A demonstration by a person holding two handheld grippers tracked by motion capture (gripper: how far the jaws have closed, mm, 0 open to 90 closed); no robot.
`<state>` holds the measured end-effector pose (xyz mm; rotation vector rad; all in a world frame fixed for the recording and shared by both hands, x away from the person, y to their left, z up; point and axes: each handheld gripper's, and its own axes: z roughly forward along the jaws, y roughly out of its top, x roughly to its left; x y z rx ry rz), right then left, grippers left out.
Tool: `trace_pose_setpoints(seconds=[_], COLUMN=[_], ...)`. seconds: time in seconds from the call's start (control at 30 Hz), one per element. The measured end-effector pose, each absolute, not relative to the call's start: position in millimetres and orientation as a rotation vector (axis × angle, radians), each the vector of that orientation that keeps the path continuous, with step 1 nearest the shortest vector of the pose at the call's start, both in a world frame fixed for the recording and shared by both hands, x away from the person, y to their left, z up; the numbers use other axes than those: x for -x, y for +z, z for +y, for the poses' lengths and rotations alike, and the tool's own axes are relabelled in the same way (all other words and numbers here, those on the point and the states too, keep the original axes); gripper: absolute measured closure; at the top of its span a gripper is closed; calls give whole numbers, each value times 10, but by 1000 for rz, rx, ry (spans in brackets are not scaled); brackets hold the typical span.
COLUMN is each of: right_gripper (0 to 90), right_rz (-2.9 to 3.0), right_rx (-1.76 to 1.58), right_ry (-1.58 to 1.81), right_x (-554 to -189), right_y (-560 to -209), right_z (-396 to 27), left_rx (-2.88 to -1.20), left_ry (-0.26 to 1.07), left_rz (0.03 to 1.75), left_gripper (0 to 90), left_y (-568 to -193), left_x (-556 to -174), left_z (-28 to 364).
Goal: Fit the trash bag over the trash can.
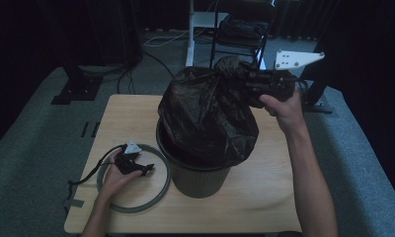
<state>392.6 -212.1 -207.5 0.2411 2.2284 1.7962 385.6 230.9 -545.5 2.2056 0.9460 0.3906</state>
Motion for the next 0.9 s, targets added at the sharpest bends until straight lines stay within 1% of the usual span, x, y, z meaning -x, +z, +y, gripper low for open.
trace_pose_setpoints(seconds=[0.4,0.9], right_gripper=[821,818], right_rz=[2302,2381], right_rx=[-216,-164], right_ry=[1754,1685], right_x=[-3984,-3970], right_y=[-2154,-2220], right_z=[-1848,-1537], left_rx=[-2206,-2205], left_ry=[390,391], left_rz=[946,947], left_gripper=[109,108], left_y=[-5454,-5455], left_x=[-3856,-3854], left_z=[2309,2308])
